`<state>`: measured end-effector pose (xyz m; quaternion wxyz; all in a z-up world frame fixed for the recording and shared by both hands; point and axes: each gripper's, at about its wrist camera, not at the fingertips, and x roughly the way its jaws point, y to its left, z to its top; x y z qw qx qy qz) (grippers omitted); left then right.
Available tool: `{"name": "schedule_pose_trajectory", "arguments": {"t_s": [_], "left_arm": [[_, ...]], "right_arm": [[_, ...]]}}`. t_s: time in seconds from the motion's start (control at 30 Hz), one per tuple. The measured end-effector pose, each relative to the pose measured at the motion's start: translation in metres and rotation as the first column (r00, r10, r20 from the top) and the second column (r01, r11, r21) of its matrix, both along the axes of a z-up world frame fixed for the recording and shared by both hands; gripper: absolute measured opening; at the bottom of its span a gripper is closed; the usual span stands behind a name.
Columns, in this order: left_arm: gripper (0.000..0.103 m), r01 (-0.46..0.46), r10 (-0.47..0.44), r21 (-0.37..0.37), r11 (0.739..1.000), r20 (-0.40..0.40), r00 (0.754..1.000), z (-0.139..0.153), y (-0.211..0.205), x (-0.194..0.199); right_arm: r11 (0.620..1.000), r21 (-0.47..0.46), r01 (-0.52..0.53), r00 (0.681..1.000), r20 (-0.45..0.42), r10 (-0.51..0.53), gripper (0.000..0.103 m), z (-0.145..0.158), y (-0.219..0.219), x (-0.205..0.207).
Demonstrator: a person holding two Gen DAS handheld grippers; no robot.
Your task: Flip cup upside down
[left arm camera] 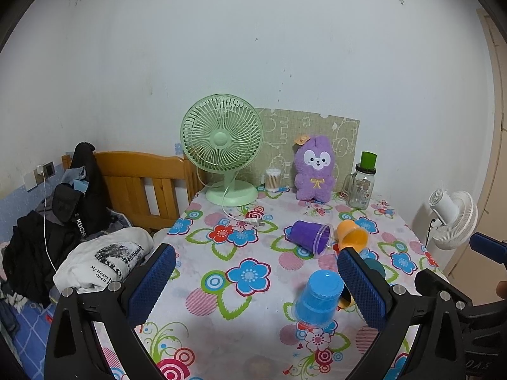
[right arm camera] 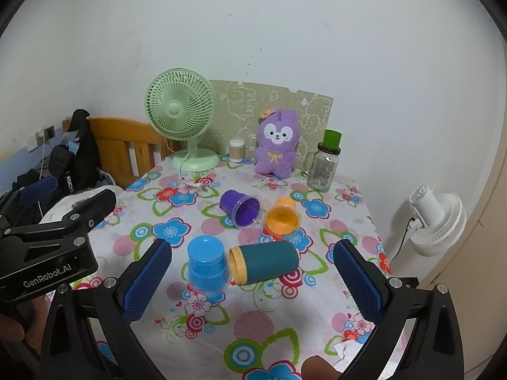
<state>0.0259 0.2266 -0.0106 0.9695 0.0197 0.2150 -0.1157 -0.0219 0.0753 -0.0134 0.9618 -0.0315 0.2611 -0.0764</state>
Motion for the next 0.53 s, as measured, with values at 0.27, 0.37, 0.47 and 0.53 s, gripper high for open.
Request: {"name": "schedule_pose_trajectory", "arguments": {"t_s": [0.27, 0.37, 0.47, 0.53], "left_arm": [[0.103, 0.002, -0.002, 0.004, 1.000, -0.019, 1.000, -0.0034, -0.0005, 0.0037], [0.103, 0.002, -0.002, 0.001, 1.000, -0.024, 1.000, -0.0045, 0.0000, 0.0048], [0.103, 0.004, -0.004, 0.001, 1.000, -0.028, 1.000, -0.0062, -0.0002, 0.0061], [0.103, 0.005, -0.005, 0.007, 1.000, -0.029, 1.000, -0.0074, -0.0009, 0.0062]], "right_arm": [[1.000, 0.001, -0.002, 1.000, -0.009, 0.002, 0.103, -0.0026, -0.0003, 0.0029], [1.000, 0.002, -0.002, 1.000, -0.010, 0.002, 0.103, -0.0032, -0.0002, 0.0028], [1.000, 0.003, -0.004, 1.000, -0.015, 0.004, 0.103, -0.0053, 0.0000, 0.0039], [1.000, 0.005, -0.005, 1.000, -0.017, 0.005, 0.103, -0.0067, 0.0001, 0.0043]]}}
